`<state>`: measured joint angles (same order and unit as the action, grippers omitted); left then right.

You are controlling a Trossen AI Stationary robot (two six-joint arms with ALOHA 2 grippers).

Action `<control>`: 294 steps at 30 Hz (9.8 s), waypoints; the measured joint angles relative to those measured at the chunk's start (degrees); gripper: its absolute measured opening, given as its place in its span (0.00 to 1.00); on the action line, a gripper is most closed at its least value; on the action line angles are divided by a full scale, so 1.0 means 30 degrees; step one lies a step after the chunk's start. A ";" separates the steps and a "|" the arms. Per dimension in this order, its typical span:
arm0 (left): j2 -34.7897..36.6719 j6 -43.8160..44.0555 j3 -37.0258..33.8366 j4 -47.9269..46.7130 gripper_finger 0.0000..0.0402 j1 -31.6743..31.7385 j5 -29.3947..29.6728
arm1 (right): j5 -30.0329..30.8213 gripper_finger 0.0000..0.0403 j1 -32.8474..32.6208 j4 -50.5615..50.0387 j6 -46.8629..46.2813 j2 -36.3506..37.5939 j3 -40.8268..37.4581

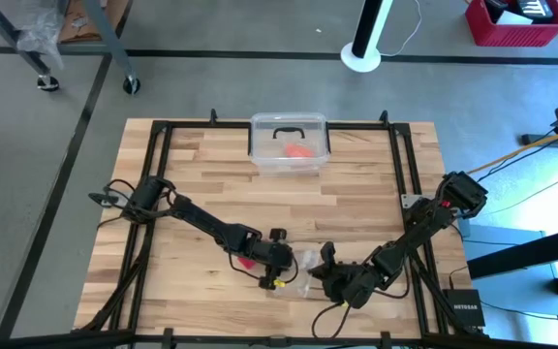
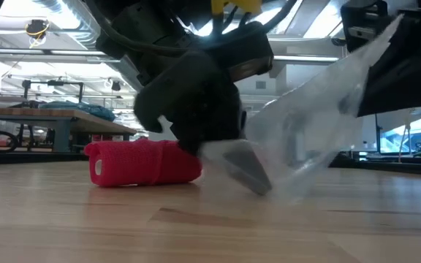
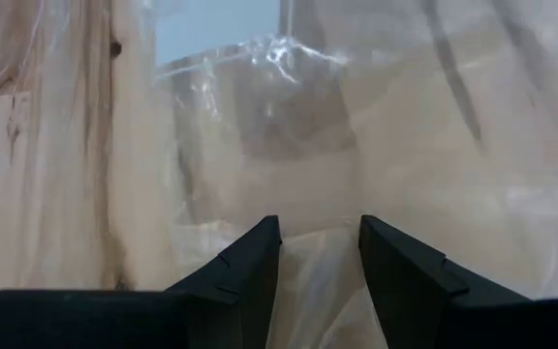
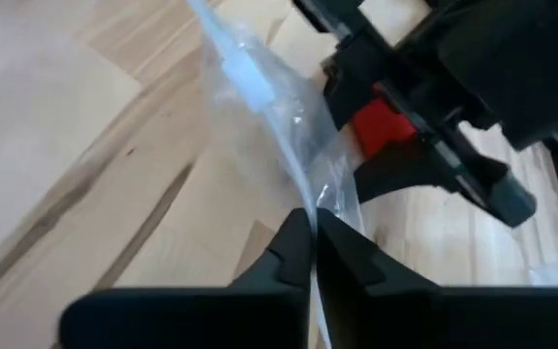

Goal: Roll bandage
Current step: Open the transparent zip bag

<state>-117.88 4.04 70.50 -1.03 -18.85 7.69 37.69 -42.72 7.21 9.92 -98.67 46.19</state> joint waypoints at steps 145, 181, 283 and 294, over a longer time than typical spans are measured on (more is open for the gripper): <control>0.4478 0.0524 0.1916 -0.3850 0.00 -0.1879 0.5608 | -0.2966 0.35 0.3359 -0.3077 -1.0158 0.3538 0.2231; 0.5302 0.0344 0.1894 -0.3664 0.00 -0.2266 0.6080 | -0.1756 0.06 0.3373 -0.1670 -0.7797 0.1572 0.2273; 0.7146 0.0943 0.1916 -0.6451 0.00 -0.3176 0.8536 | -0.1221 0.05 0.2648 -0.6244 -0.5589 -0.0291 0.5931; 0.7588 0.2593 0.2068 -0.7352 0.15 -0.2355 0.7546 | 0.0042 0.02 0.1982 -0.7355 -0.4082 -0.0291 0.5938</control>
<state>-95.12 11.82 76.70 -23.08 -25.92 30.33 37.82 -36.77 -14.85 -2.33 -99.55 64.01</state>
